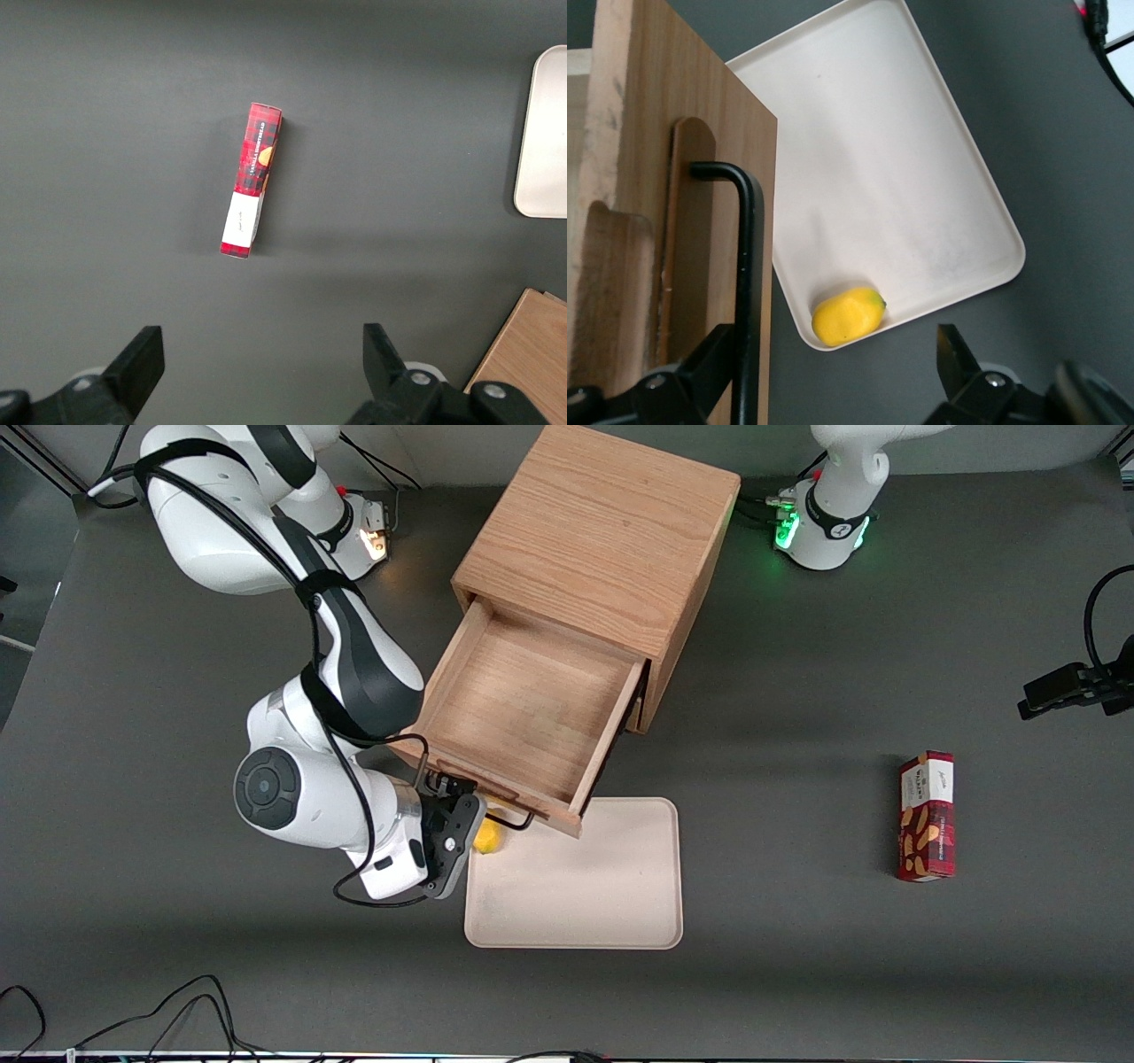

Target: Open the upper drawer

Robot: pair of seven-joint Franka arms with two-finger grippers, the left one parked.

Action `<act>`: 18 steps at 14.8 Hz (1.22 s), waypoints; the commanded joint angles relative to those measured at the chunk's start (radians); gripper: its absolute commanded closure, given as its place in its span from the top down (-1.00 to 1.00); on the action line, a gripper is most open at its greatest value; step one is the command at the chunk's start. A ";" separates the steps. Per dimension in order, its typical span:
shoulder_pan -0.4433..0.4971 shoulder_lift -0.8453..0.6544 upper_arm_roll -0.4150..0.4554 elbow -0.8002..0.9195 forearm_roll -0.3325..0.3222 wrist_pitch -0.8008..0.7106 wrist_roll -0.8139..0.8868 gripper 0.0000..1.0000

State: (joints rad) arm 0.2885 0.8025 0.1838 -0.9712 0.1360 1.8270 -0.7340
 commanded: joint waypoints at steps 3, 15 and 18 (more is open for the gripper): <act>-0.012 0.004 -0.004 0.060 -0.013 -0.057 -0.021 1.00; -0.008 -0.401 -0.063 -0.207 -0.105 -0.247 0.366 1.00; -0.041 -0.578 -0.061 -0.414 -0.104 -0.242 0.413 1.00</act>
State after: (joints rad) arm 0.2740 0.4038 0.1243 -1.1497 0.0441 1.5627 -0.3724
